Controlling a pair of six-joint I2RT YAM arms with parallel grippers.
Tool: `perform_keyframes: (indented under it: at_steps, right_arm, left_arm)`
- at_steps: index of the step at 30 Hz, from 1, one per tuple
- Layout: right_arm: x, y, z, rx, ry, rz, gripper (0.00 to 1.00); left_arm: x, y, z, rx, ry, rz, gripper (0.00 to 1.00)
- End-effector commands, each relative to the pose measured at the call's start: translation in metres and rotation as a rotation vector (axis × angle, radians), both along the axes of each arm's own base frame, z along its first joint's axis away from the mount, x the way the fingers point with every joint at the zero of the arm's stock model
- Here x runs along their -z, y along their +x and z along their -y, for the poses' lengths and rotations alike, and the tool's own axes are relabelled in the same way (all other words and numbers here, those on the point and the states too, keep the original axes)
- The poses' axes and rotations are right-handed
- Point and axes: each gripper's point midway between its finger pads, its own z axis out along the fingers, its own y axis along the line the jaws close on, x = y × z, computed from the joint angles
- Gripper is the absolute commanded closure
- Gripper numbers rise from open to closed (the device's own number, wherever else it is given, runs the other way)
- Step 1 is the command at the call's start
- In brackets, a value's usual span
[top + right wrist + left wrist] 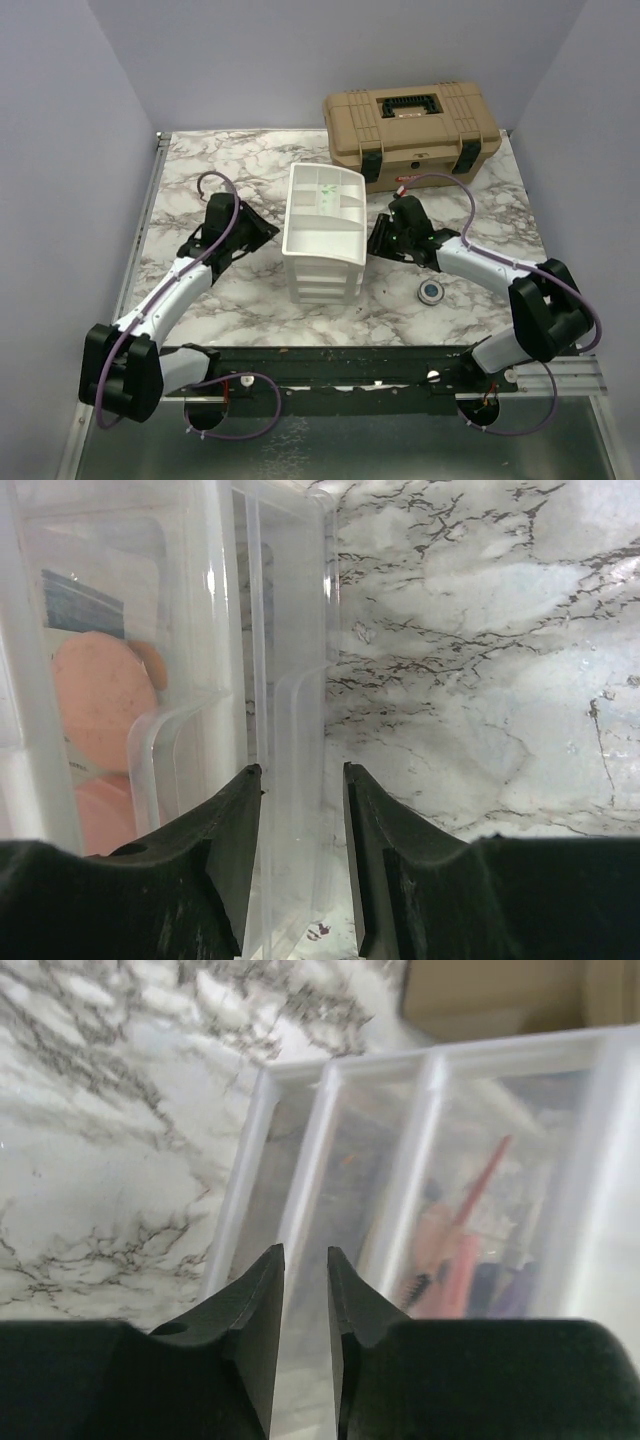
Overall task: Organize the makeup
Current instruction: Open the drawer in the storage box.
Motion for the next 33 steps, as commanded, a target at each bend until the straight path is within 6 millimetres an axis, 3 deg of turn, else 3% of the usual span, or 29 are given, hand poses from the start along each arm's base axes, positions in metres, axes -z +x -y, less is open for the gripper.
perform_keyframes:
  at_steps: [1, 5, 10, 15, 18, 28, 31, 33]
  right_arm:
    - [0.031, -0.019, 0.008, -0.058, -0.087, -0.106, 0.59]
    - [0.034, -0.017, 0.027, -0.002, -0.184, -0.097, 0.59]
    - [0.030, -0.013, 0.048, 0.046, -0.293, -0.073, 0.59]
    - [0.021, -0.012, 0.040, 0.017, -0.261, -0.059, 0.59]
    - [0.021, -0.009, 0.044, 0.030, -0.305, -0.066, 0.59]
    - [0.031, -0.015, 0.039, -0.007, -0.311, -0.087, 0.59]
    - [0.028, -0.014, 0.034, -0.011, -0.288, -0.083, 0.59]
    - [0.028, -0.014, 0.034, -0.010, -0.284, -0.085, 0.59]
  left_arm:
    - [-0.047, 0.011, -0.026, -0.063, 0.122, 0.107, 0.70]
    - [-0.087, 0.013, -0.039, -0.096, 0.183, 0.182, 0.58]
    - [-0.146, 0.015, -0.038, -0.052, 0.201, 0.321, 0.46]
    - [-0.182, 0.015, -0.019, 0.092, 0.206, 0.413, 0.43]
    - [-0.183, 0.014, -0.007, 0.165, 0.241, 0.414, 0.43]
    - [-0.160, 0.008, 0.033, 0.319, 0.402, 0.353, 0.42]
    - [-0.155, 0.002, 0.044, 0.361, 0.439, 0.351, 0.44]
    - [-0.151, 0.001, 0.044, 0.365, 0.460, 0.342, 0.50]
